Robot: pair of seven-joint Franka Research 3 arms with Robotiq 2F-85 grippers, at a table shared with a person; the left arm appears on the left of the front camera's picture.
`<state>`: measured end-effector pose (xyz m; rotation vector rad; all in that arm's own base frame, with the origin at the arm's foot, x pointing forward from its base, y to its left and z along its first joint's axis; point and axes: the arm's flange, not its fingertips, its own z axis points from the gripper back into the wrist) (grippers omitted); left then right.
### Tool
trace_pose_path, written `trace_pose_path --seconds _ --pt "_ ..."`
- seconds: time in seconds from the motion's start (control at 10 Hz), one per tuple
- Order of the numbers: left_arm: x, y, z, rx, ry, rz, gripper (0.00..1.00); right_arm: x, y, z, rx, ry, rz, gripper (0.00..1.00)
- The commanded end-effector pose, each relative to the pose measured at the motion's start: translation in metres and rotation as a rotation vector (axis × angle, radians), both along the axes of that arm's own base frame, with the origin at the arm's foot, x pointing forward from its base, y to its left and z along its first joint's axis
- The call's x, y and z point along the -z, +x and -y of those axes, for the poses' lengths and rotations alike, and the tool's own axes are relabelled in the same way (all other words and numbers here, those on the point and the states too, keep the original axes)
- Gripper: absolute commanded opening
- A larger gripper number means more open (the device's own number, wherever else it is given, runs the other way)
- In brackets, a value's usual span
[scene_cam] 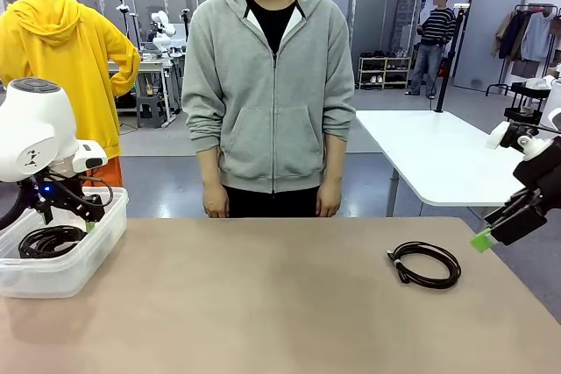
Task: Organize and store the cables.
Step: Place the USB Extension Cable into the Organizing box.
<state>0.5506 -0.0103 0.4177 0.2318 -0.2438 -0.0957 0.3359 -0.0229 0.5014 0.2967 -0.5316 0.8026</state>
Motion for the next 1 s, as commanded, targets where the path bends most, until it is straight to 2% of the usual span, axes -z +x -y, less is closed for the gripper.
trace_pose_path --seconds 0.0,0.5,0.6,0.7,0.9 --pt "-0.001 0.005 0.002 0.002 -0.001 0.002 0.99 -0.002 0.002 -0.002 0.026 0.006 -0.001 1.0" --pt "0.0 0.0 0.0 0.0 0.0 0.0 0.99 -0.002 0.002 -0.002 0.026 0.006 -0.001 1.0" --pt "-0.024 -0.009 0.005 0.087 -0.009 0.019 0.99 -0.002 0.002 -0.002 0.026 0.006 -0.001 1.0" --pt "-0.054 -0.03 0.004 0.187 -0.079 0.06 0.99 -0.002 0.002 -0.002 0.026 0.006 -0.001 1.0" --pt "-0.1 -0.1 -0.001 0.452 -0.132 0.135 0.99 -0.002 0.002 -0.002 0.026 0.006 -0.001 1.0"
